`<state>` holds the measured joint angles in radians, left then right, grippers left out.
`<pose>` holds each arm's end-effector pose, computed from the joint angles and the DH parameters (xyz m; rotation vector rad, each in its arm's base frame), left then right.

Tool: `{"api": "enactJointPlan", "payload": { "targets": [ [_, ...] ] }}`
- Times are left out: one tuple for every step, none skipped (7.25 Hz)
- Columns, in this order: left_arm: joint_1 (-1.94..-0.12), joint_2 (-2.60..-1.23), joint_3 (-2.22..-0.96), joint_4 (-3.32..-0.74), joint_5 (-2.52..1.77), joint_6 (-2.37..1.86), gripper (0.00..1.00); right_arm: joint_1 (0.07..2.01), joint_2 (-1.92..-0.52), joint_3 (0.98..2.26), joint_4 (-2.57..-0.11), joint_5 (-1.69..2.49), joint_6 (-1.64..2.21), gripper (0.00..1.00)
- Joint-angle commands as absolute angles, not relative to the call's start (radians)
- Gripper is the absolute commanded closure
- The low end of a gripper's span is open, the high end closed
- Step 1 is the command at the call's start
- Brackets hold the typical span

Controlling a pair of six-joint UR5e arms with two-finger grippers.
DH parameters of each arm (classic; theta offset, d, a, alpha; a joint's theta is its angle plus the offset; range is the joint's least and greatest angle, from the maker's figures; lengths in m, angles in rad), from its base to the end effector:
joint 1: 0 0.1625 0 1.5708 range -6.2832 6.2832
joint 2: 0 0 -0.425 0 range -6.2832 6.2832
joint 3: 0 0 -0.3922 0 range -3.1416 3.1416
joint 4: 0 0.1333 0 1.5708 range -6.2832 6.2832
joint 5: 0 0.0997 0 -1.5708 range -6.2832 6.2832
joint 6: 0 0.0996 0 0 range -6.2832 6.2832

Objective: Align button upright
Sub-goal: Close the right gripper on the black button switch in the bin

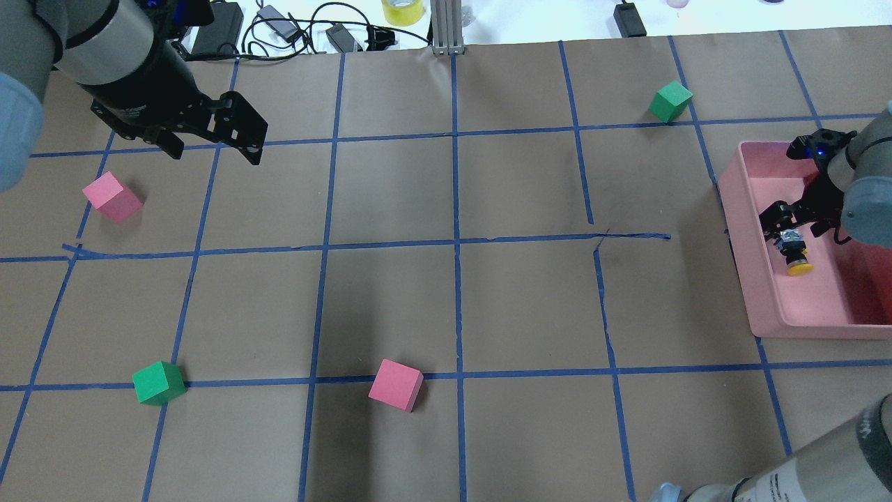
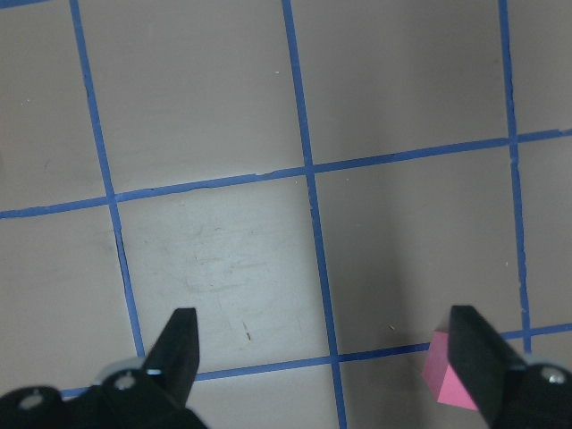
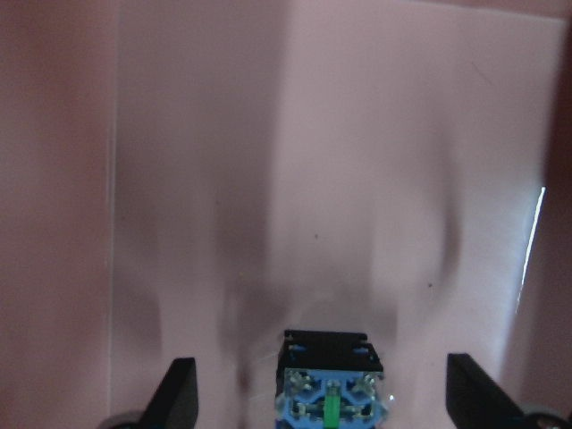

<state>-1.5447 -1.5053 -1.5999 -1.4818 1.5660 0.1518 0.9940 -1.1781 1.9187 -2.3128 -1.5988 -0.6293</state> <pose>-0.1213 -0.4788 0.5145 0.1970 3.1229 -0.1963 -0.1916 -0.5338 0.1911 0.0818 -3.1166 -0.0230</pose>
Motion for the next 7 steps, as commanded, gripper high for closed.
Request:
{"api": "enactJointPlan", "payload": {
  "targets": [
    [-1.545,-1.505,-1.6,-1.482,1.566,0.152,0.0,0.994,-1.18,1.919,-2.31,-1.65,-0.63,0.53],
    [-1.545,-1.505,-1.6,-1.482,1.566,0.152,0.0,0.994,-1.181,1.917,-2.309,-1.675,-0.626,0.7],
    [-1.545,-1.506,-1.6,-1.482,1.565,0.152,0.0,0.994,-1.183,1.911,-2.307,-1.674,-0.624,0.84],
    [-1.545,-1.505,-1.6,-1.482,1.566,0.152,0.0,0.994,-1.186,1.908,-2.306,-1.666,-0.626,0.98],
    [-1.545,-1.505,-1.6,-1.482,1.566,0.152,0.0,0.994,-1.187,1.908,-2.306,-1.664,-0.623,1.0],
    [-1.545,-1.505,-1.6,-1.482,1.566,0.152,0.0,0.994,-1.189,1.905,-2.306,-1.664,-0.621,1.0],
    [-1.545,-1.505,-1.6,-1.482,1.566,0.152,0.0,0.994,-1.193,1.89,-2.303,-1.669,-0.626,1.0]
  ]
}}
